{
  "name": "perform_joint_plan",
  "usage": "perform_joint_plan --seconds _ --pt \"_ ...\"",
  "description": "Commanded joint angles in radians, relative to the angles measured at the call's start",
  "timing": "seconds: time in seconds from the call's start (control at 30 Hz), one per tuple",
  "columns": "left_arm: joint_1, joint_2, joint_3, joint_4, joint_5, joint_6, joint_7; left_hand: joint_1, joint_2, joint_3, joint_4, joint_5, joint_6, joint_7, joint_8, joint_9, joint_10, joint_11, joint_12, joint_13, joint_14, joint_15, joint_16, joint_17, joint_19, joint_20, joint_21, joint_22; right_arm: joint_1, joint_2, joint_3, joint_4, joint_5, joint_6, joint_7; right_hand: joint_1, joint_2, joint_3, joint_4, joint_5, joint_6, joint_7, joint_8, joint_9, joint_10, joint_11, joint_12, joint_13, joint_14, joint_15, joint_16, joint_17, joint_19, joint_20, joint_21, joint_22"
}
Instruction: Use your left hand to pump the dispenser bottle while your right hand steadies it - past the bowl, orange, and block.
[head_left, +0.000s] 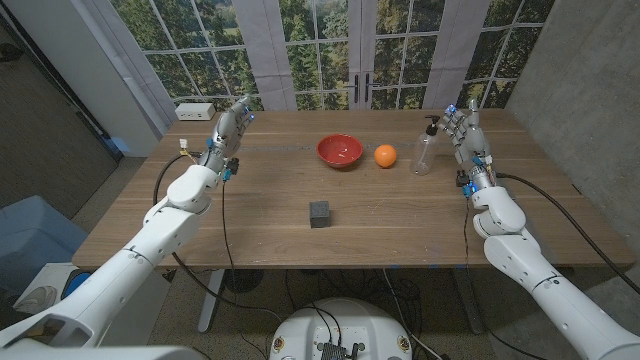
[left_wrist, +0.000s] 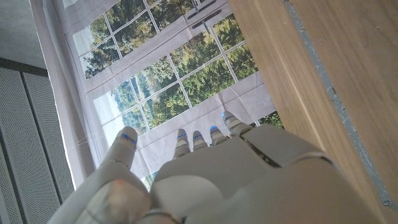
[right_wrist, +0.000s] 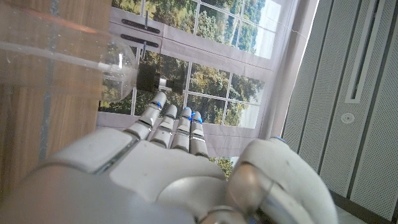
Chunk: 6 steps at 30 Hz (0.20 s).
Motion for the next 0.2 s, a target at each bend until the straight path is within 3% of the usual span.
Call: perform_joint_plan --seconds 0.03,0.1,0.13,0.2 --pt "-0.028 -0.053 0.0 0.118 -0.079 -0.064 -0.083 0.023 0.143 0.064 0.096 0.016 0.02 0.025 0.007 0.003 0.021 0.011 0.006 0.0 0.013 -0.033 0.005 -0.002 0.01 -0.018 0.006 0.003 -0.03 0.067 0.026 0.01 0.086 0.07 0.041 -0.033 0.072 0.055 0.01 0.004 0.021 -0.018 -0.001 0.0 -0.002 -0.016 0.001 -0.02 -0.009 -0.031 0.007 -0.027 -0.001 -0.038 -0.025 0.004" --pt "-0.025 -0.066 -0.004 0.137 -0.092 -0.083 -0.088 0.033 0.144 0.081 0.104 0.016 0.025 0.031 0.007 0.002 0.026 0.015 0.006 0.0 0.017 -0.035 0.004 -0.005 0.016 -0.03 0.006 0.002 -0.026 0.076 0.029 0.031 0.161 0.07 0.12 -0.034 0.078 0.093 0.01 0.009 0.023 -0.025 -0.001 0.0 0.003 -0.022 0.003 -0.028 -0.006 -0.041 0.009 -0.038 0.005 -0.055 -0.032 0.004" --pt "-0.019 -0.067 -0.007 0.138 -0.101 -0.08 -0.086 0.038 0.144 0.09 0.106 0.016 0.027 0.032 0.007 0.002 0.027 0.016 0.006 0.0 0.018 -0.037 0.003 -0.006 0.019 -0.036 0.006 0.001 -0.022 0.092 0.027 0.043 0.161 0.08 0.114 -0.034 0.079 0.113 0.01 0.012 0.023 -0.028 -0.002 0.0 0.003 -0.024 0.003 -0.031 -0.005 -0.044 0.01 -0.043 0.008 -0.061 -0.036 0.005" --pt "-0.009 -0.06 -0.011 0.135 -0.095 -0.074 -0.069 0.044 0.143 0.099 0.109 0.015 0.027 0.031 0.006 0.002 0.028 0.014 0.005 0.0 0.019 -0.041 0.002 -0.006 0.024 -0.044 0.007 0.001 -0.02 0.107 0.023 0.06 0.178 0.085 0.135 -0.034 0.079 0.124 0.01 0.014 0.025 -0.028 -0.002 0.0 0.004 -0.024 0.003 -0.033 -0.004 -0.044 0.011 -0.046 0.01 -0.063 -0.037 0.005"
